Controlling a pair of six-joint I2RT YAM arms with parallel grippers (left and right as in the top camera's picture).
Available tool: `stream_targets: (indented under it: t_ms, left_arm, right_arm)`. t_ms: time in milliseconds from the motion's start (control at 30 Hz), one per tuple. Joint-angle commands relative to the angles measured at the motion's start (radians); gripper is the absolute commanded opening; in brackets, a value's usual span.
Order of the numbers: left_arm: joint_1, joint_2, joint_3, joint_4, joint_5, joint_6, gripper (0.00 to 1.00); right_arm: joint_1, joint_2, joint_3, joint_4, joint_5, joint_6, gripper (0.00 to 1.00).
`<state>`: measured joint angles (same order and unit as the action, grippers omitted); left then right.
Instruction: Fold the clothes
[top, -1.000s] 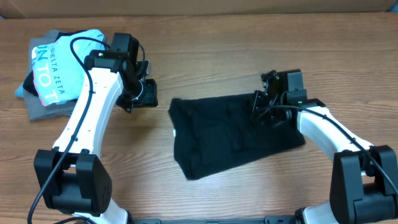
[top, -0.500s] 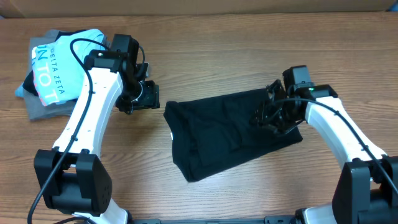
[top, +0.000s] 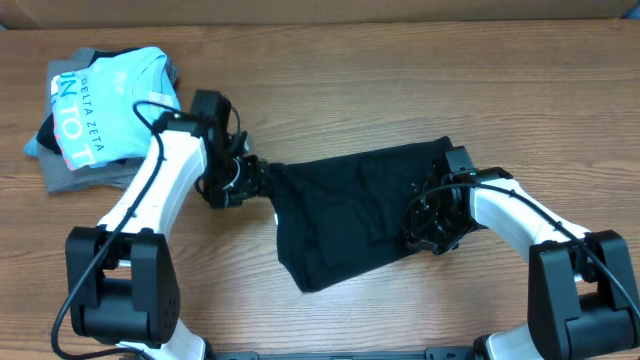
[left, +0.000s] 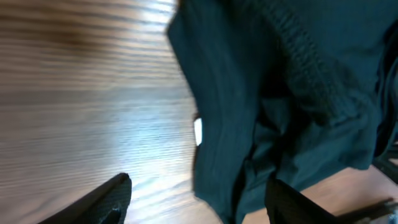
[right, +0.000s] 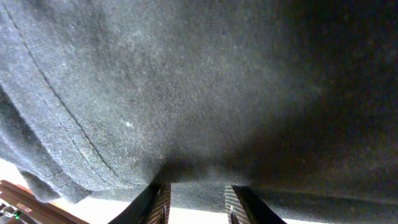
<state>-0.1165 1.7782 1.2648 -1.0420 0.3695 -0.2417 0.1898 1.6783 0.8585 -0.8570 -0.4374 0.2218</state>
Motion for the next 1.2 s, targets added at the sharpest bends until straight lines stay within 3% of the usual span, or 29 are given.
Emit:
stream_targets:
  t_ms: [0,267,733,900,1067,1133,1167]
  left_arm:
    - [-0.006,-0.026,-0.070,0.076,0.151,-0.036,0.72]
    - [-0.108,-0.017,-0.211,0.275,0.133,-0.039,0.79]
    - [-0.218,0.131,-0.228,0.373,0.182,-0.159,0.79]
    - [-0.219,0.131,-0.228,0.377,0.183,-0.154,0.59]
    - [-0.217,0.131,-0.228,0.373,0.183,-0.140,0.19]
    - [-0.211,0.131,-0.226,0.364,0.182,-0.140,0.06]
    - [-0.203,0.131,-0.221,0.347,0.180,-0.139,0.04]
  right_arm:
    - [-0.001,-0.005,0.023,-0.005,0.006,-0.010,0.33]
    - [0.000,-0.005,0.023,-0.017,0.006,-0.010,0.33]
    - [0.000,-0.005,0.023,-0.021,-0.002,-0.010,0.32]
    - [0.000,-0.005,0.023,-0.020,-0.005,-0.010,0.33]
    - [0.000,-0.005,0.023,-0.021,-0.004,-0.010,0.33]
    - [0.000,-0.006,0.024,-0.028,-0.004,-0.010,0.32]
    - [0.000,-0.007,0.027,-0.033,-0.004,-0.010,0.32]
